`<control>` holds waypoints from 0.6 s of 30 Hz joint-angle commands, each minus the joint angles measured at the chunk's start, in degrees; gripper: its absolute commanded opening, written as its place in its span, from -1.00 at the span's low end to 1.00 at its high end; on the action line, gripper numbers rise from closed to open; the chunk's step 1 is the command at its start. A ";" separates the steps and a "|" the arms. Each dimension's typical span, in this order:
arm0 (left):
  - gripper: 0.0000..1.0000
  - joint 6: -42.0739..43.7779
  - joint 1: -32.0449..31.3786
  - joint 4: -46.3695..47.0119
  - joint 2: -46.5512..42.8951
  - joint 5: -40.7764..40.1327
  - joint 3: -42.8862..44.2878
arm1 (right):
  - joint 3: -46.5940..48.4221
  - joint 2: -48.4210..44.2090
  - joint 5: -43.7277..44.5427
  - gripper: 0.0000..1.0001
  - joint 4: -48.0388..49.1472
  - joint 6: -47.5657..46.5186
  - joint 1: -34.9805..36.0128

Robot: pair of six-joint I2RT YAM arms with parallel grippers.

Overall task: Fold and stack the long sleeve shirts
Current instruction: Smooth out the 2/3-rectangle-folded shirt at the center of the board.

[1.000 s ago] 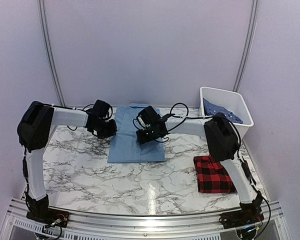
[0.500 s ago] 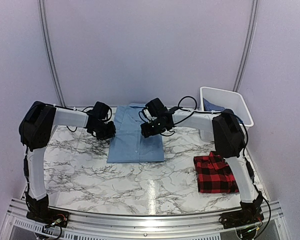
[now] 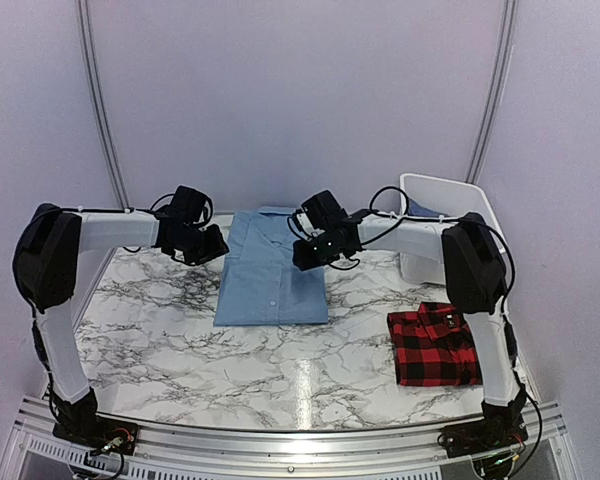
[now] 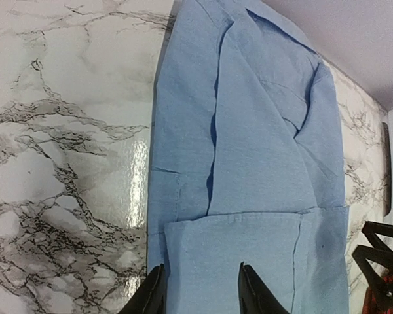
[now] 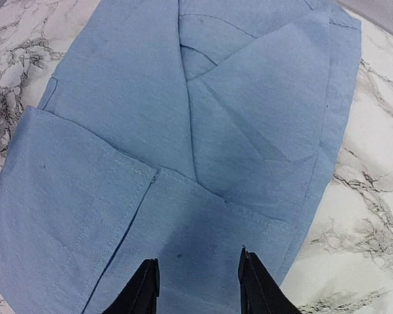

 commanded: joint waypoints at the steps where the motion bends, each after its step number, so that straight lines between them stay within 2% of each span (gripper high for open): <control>1: -0.21 0.62 -1.25 -0.99 -3.48 4.93 -2.57 | -0.78 1.54 -0.84 -0.24 1.95 1.77 -1.06; 6: -0.21 -0.86 -5.05 0.44 -3.30 9.25 -4.26 | -2.60 1.76 -2.88 -0.29 1.42 2.66 -1.52; 18: -0.23 -8.75 -10.18 13.16 0.13 15.30 -10.51 | -20.56 -15.28 -2.72 -0.28 6.27 4.86 1.03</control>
